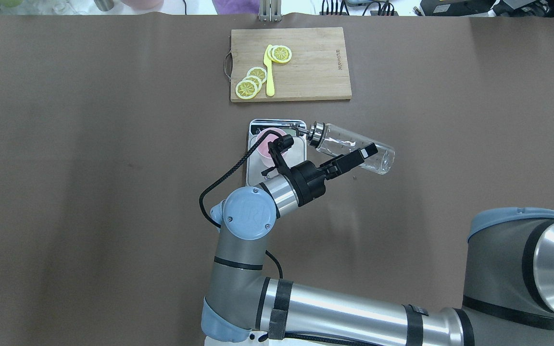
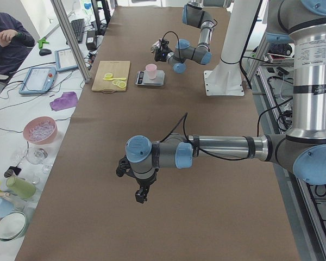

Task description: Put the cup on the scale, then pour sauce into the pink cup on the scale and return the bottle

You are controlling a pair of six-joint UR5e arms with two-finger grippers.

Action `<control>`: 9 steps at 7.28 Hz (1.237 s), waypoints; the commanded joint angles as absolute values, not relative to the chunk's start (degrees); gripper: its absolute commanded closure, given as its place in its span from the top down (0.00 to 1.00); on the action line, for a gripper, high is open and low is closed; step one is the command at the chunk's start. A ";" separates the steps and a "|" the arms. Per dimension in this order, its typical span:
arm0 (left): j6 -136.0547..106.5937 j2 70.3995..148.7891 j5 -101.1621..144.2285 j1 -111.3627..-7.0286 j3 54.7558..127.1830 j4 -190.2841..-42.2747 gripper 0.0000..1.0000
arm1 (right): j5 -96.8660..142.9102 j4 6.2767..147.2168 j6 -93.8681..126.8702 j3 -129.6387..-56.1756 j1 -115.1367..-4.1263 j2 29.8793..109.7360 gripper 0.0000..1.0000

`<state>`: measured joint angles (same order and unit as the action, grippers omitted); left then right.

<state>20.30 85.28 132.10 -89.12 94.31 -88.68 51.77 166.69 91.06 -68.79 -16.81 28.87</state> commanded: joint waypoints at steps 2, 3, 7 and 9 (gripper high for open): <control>20.30 85.25 132.10 -89.12 94.31 -88.68 0.98 | 51.85 167.17 92.28 -64.35 -16.79 27.16 0.00; 20.30 85.34 132.10 -89.12 94.31 -88.68 0.98 | 51.94 167.17 92.46 -64.08 -16.79 27.07 0.00; 20.30 85.25 132.10 -89.12 94.31 -88.59 0.98 | 52.56 168.13 92.90 -59.07 -16.70 25.14 0.00; 20.30 85.25 132.10 -89.12 94.31 -88.59 0.98 | 53.00 169.97 93.08 -59.06 -16.61 24.96 0.00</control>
